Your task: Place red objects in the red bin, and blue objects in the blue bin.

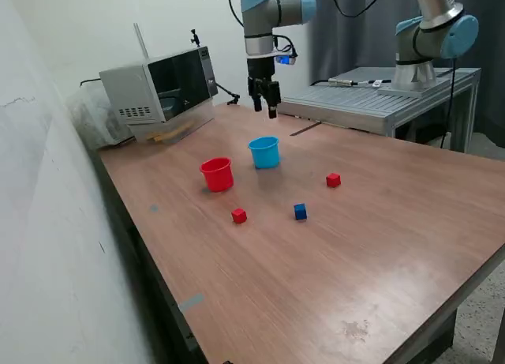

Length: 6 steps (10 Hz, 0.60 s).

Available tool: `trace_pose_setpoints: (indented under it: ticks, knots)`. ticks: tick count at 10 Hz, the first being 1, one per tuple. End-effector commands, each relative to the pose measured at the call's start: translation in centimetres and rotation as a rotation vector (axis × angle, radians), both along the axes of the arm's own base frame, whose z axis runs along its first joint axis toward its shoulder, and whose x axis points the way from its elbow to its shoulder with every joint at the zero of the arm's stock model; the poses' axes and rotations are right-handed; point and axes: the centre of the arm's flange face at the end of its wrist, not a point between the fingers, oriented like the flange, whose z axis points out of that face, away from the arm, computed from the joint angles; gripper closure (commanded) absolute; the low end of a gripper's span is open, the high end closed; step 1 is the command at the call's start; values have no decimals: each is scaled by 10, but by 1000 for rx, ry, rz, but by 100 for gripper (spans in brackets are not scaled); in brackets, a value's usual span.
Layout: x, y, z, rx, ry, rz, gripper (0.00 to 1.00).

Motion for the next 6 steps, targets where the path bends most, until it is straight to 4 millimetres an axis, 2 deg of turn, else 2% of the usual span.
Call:
trace_pose_setpoints:
  ticks: [1, 2, 4, 5, 6]
  knots:
    - [22, -97, 50, 10, 64, 129, 0]
    - [40, -142, 68, -4, 41, 160, 0]
    - [68, -222, 84, -14, 40, 259, 0]
    - [66, -228, 78, -37, 39, 268, 0]
    - [55, -231, 53, -57, 19, 268, 0]
